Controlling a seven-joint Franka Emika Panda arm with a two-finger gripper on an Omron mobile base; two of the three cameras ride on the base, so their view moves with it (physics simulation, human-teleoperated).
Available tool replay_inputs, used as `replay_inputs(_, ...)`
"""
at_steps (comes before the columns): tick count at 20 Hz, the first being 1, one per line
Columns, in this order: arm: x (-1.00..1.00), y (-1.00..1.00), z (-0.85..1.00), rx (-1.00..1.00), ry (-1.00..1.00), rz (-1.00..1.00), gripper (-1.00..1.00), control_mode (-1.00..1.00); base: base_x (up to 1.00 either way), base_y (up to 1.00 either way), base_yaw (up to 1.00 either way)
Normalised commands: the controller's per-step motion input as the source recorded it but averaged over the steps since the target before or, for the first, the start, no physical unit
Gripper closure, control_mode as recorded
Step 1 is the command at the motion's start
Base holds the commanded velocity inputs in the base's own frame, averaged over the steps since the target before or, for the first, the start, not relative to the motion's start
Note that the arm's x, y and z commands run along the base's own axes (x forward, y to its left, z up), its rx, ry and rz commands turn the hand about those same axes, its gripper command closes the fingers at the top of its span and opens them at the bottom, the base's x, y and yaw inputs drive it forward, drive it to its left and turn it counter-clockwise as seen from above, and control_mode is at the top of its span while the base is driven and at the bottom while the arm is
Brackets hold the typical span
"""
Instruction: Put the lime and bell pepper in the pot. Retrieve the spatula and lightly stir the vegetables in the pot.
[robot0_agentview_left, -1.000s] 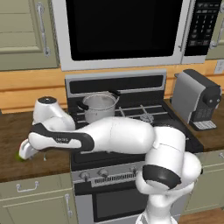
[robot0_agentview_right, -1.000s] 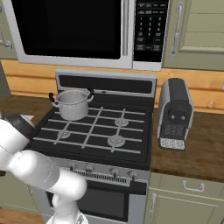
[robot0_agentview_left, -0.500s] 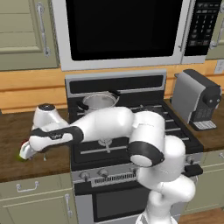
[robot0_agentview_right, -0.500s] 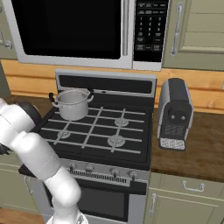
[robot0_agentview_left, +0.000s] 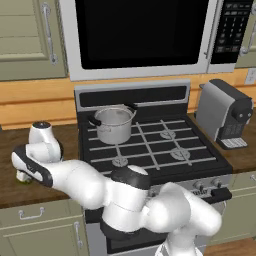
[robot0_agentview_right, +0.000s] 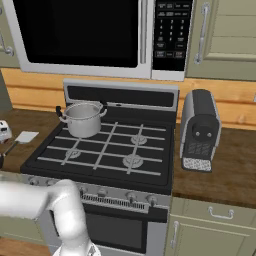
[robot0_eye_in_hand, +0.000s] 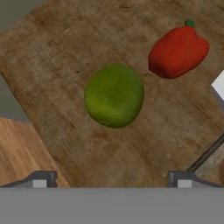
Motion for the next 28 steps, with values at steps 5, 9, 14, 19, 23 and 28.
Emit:
replay_inputs(5,0.11,0.30,-0.08,-0.05,0.00,0.00,-1.00,-1.00,0.00,0.00,0.00)
replay_inputs(9,0.20,0.18,-0.28,-0.03,0.00,0.00,-1.00,-1.00,0.00,0.00,0.00)
replay_inputs(14,0.28,0.22,-0.28,-0.03,0.00,0.00,-1.00,-1.00,0.00,0.00,0.00)
replay_inputs(19,0.12,0.31,-0.27,-0.03,0.00,0.00,-1.00,-1.00,0.00,0.00,0.00)
replay_inputs(23,0.00,0.07,-0.12,-0.01,0.00,0.00,1.00,-1.00,0.00,0.00,0.00)
replay_inputs(28,-0.39,-0.39,0.12,-0.02,-0.08,0.03,1.00,-1.00,0.00,0.00,0.00)
